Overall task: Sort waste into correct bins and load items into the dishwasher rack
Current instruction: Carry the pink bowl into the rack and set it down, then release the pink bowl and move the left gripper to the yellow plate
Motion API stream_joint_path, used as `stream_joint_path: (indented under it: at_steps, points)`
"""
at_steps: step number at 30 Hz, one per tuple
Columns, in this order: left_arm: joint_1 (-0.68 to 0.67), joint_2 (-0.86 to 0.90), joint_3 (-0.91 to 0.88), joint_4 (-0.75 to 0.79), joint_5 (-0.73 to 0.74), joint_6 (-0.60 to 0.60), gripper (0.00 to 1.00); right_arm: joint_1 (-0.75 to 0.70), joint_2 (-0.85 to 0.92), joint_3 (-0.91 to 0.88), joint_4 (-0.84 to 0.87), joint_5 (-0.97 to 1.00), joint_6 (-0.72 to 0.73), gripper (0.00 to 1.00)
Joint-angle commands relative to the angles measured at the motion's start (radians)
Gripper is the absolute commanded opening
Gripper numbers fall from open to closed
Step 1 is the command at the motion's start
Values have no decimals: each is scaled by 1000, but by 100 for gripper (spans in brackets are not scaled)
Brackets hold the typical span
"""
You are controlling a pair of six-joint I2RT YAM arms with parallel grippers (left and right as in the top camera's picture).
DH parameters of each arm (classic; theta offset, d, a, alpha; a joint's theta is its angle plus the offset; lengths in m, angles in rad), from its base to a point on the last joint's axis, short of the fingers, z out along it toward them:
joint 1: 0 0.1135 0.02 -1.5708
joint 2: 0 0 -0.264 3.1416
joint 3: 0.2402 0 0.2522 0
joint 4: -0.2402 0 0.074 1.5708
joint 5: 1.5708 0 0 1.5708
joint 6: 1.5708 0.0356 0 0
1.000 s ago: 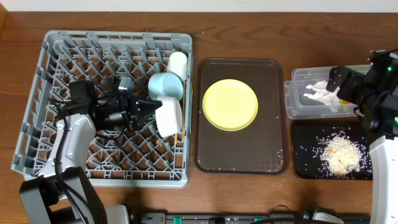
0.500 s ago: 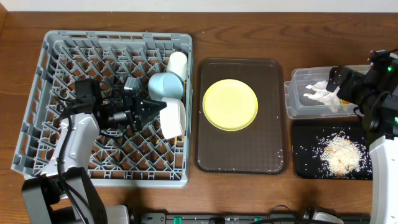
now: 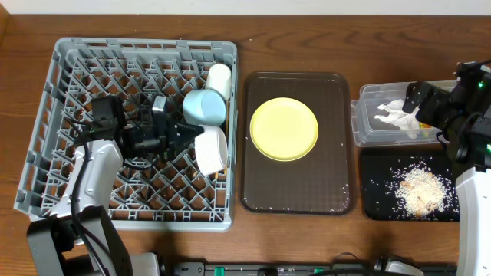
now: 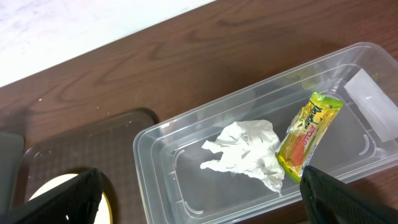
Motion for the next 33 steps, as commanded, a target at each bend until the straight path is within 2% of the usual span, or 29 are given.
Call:
stream_joint_path:
  at_steps: [1, 4, 6, 7, 14, 19, 22, 24, 26, 27, 29, 33]
  points:
    - [18, 4, -7, 7, -90, 5, 28, -4, -3, 17, -1, -5, -10, 99]
    - [30, 4, -6, 7, -151, 4, 44, -4, -3, 17, -1, -5, -10, 99]
    - [40, 3, -2, 7, -193, 4, 59, -4, -3, 17, -1, -4, -10, 99]
    - [43, 3, 4, 7, -210, 4, 63, -4, -3, 17, -1, -5, -10, 99]
    - [50, -47, 116, -18, -351, 4, 78, -4, -3, 17, -1, -4, -10, 99]
    - [47, -146, 196, -126, -566, 5, 79, -4, -3, 17, -1, -5, -10, 99]
    - [22, -235, 217, -168, -694, 5, 75, -4, -3, 17, -1, -5, -10, 99]
    - [-20, -297, 217, -169, -741, 9, 62, -4, -3, 17, -1, -5, -10, 99]
    - [-84, -353, 217, -167, -794, 8, 41, -4, -3, 17, -1, -5, -10, 99]
    - [-130, -378, 217, -167, -831, 8, 36, -4, -3, 17, -1, -4, -10, 99]
    - [-232, -412, 217, -165, -909, 6, 33, -4, -3, 17, -1, -5, -10, 99]
    - [-475, -410, 217, -151, -1118, -42, 33, -4, -3, 17, -1, -4, -10, 99]
